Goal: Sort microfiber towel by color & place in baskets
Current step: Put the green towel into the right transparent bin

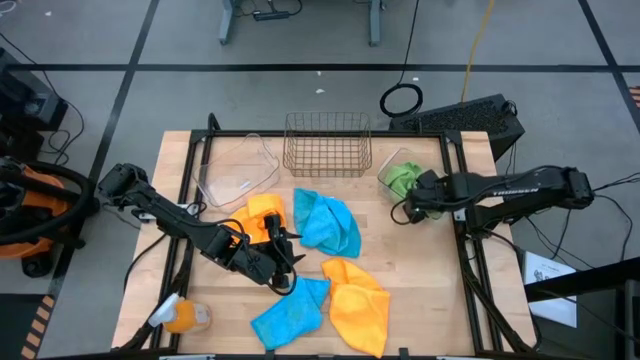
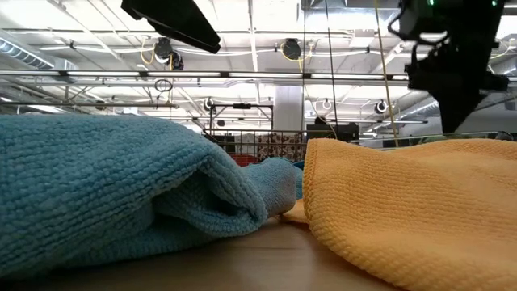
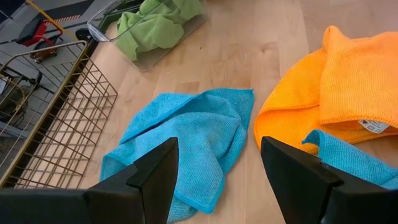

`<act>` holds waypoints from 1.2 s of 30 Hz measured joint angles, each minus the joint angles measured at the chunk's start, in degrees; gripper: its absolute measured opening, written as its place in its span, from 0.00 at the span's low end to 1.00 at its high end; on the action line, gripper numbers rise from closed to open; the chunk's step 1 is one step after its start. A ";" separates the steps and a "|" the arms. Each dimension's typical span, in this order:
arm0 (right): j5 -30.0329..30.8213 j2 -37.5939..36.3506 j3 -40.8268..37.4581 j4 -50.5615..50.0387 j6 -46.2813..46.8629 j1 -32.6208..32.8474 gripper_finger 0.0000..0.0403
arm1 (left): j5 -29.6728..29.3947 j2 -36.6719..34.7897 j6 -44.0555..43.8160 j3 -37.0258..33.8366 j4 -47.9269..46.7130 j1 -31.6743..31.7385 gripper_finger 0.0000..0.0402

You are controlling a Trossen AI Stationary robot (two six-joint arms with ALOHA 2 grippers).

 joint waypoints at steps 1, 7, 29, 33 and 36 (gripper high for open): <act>0.10 0.00 1.27 -1.12 -0.02 0.00 0.00 | 0.00 0.00 -0.01 0.00 -0.01 0.00 0.58; 0.18 0.00 7.25 -4.75 -1.11 0.00 0.00 | 0.02 0.00 -0.10 0.00 0.04 -0.01 0.58; -0.33 -0.08 -6.57 0.19 2.11 -0.02 0.00 | 0.02 0.05 -0.13 -0.07 1.98 0.00 0.58; 1.02 -0.35 -1.36 -3.19 1.24 0.38 0.00 | 0.04 1.76 0.35 -0.11 2.41 0.31 0.58; 4.01 -0.39 3.66 -5.21 0.94 2.38 0.00 | 0.07 3.55 0.36 -0.11 2.63 1.22 0.58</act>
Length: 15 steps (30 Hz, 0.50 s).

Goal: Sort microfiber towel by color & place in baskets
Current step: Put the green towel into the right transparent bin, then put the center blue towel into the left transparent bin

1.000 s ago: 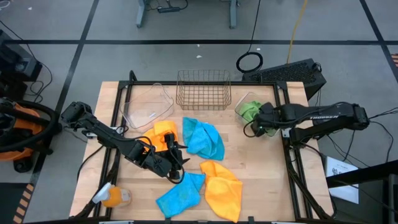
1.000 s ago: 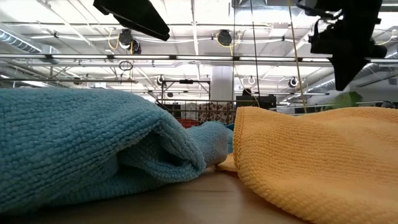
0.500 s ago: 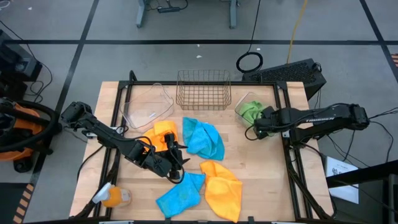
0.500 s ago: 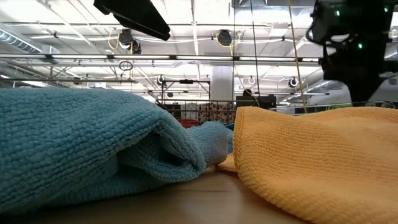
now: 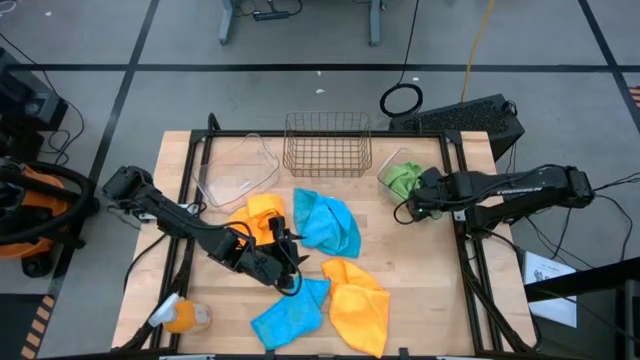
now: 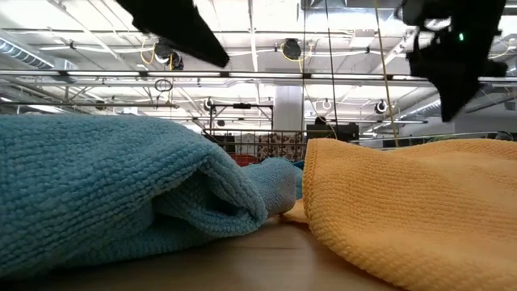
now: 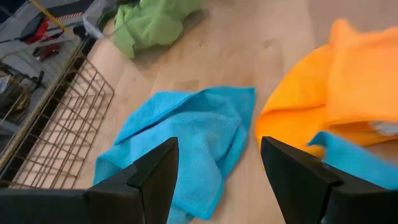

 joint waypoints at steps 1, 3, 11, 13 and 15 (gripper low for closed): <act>1.05 -0.01 1.63 -0.18 -0.18 0.98 0.00 | -0.01 0.56 -0.06 0.00 -0.16 0.35 0.58; 4.03 -0.02 4.63 0.21 -0.30 3.45 0.00 | 0.00 1.58 -0.29 0.00 -0.04 0.92 0.58; 15.23 0.41 7.84 20.31 -9.48 17.02 0.00 | 1.39 3.62 -0.51 0.00 0.05 1.60 0.58; 16.04 1.27 6.95 28.23 -13.69 20.24 0.00 | 2.13 3.62 -0.55 0.00 0.18 1.60 0.58; 16.76 2.57 5.85 36.27 -18.25 23.21 0.00 | 2.27 3.62 -1.97 0.00 0.03 1.60 0.58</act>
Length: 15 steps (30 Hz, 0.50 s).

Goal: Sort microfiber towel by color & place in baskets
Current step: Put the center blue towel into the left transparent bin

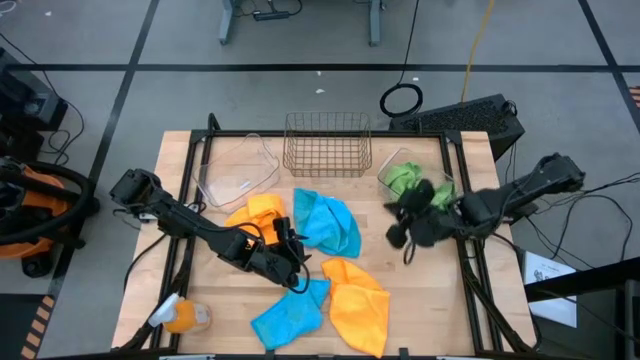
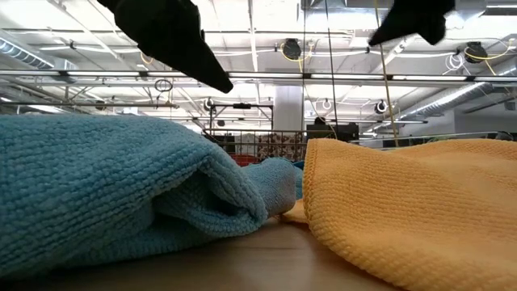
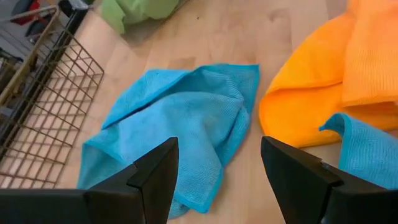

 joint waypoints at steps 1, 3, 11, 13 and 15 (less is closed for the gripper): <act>0.53 0.81 -0.45 4.00 -2.08 1.45 0.00 | -0.35 0.00 -1.25 0.00 -0.15 -0.02 0.58; 1.21 3.06 -0.95 10.31 -5.62 4.20 0.00 | -1.00 -0.02 -4.35 0.00 -1.85 -0.02 0.58; 3.26 16.56 -1.06 29.41 -21.57 11.16 0.00 | 8.24 -0.22 -12.91 0.00 -11.36 0.99 0.58; 3.20 19.14 -1.06 32.53 -24.84 11.48 0.00 | 12.58 -0.22 -13.38 0.00 -11.80 2.05 0.58; 3.35 20.88 -1.06 34.12 -27.05 11.44 0.00 | 16.34 -0.22 -15.14 0.00 -13.82 2.81 0.58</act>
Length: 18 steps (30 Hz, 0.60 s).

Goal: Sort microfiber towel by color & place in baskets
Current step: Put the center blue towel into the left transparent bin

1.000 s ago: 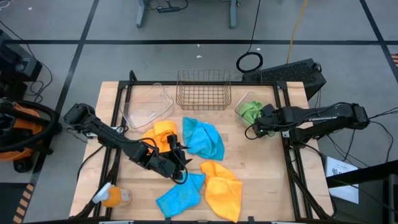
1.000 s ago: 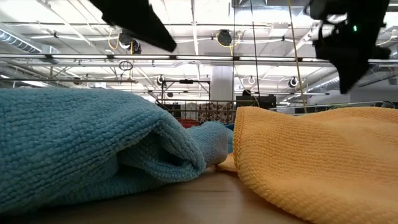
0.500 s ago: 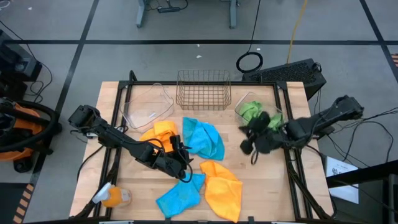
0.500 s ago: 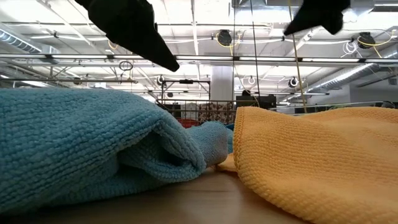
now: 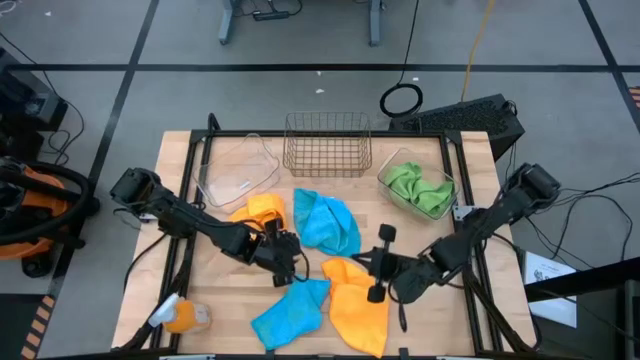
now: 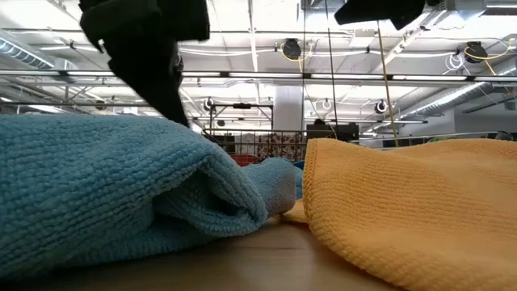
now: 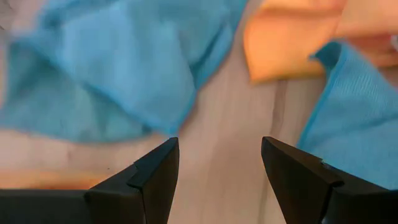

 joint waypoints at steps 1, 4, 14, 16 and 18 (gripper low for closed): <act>0.09 0.73 0.00 0.41 -0.78 -0.12 0.00 | 1.38 0.00 -1.71 0.00 -1.54 0.12 0.58; 0.15 2.80 0.00 0.43 -1.81 -0.44 0.00 | 2.49 0.00 -5.63 0.00 -6.74 -0.36 0.58; -0.04 4.09 0.00 1.22 -8.34 -4.17 0.00 | -1.19 0.35 -1.11 0.02 3.46 3.35 0.58; -0.07 4.09 0.00 1.22 -8.60 -4.58 0.00 | -1.17 0.68 -0.08 0.07 6.48 5.01 0.58; -0.09 4.07 0.00 1.18 -7.76 -4.74 0.00 | -1.38 0.72 0.23 0.07 7.27 6.37 0.58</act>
